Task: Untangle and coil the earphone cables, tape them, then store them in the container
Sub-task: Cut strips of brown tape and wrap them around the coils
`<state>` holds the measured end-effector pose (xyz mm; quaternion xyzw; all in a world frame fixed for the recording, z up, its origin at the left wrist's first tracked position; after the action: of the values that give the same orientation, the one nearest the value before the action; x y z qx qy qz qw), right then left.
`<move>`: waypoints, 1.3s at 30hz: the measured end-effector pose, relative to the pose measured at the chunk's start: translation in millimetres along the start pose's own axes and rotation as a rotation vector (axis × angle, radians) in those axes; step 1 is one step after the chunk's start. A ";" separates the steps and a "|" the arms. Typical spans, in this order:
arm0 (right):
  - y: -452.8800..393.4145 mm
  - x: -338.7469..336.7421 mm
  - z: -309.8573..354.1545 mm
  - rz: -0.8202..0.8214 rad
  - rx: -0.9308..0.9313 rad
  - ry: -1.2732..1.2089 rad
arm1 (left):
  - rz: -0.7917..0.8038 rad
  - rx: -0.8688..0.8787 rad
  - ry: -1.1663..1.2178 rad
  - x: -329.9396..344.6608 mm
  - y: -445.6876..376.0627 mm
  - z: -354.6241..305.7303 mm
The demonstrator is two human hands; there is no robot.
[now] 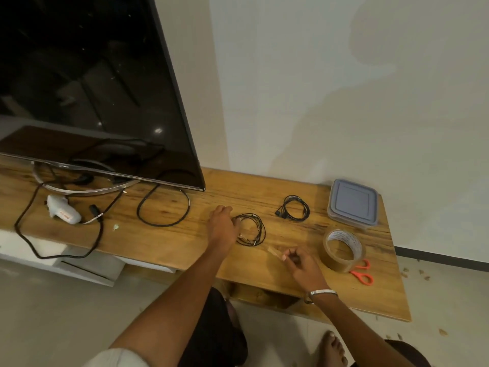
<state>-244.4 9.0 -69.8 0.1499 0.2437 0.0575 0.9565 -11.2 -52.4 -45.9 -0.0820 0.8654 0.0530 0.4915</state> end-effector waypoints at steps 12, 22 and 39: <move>1.4 -5.6 -4.1 -0.007 0.018 -0.108 | 0.046 0.023 -0.220 12.5 -0.1 -3.4; 0.8 -3.4 -8.9 -0.012 0.025 -0.135 | -0.107 0.040 -0.236 9.1 17.7 -7.5; -1.8 -0.5 -17.4 -0.022 0.045 -0.209 | 0.199 -0.110 -0.346 41.8 26.4 -65.9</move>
<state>-253.2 11.8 -84.7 0.1740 0.1453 0.0253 0.9736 -92.9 -41.6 -47.9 -0.0126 0.7678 0.1619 0.6198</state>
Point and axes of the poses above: each hand's wrist, its own y-axis away from the middle knuckle, its own x-axis out of the palm, z = x × y, the point moved 2 cm from there along -y, towards the middle knuckle, and after that the axes turned 6 degrees about x, right-handed, at the moved point
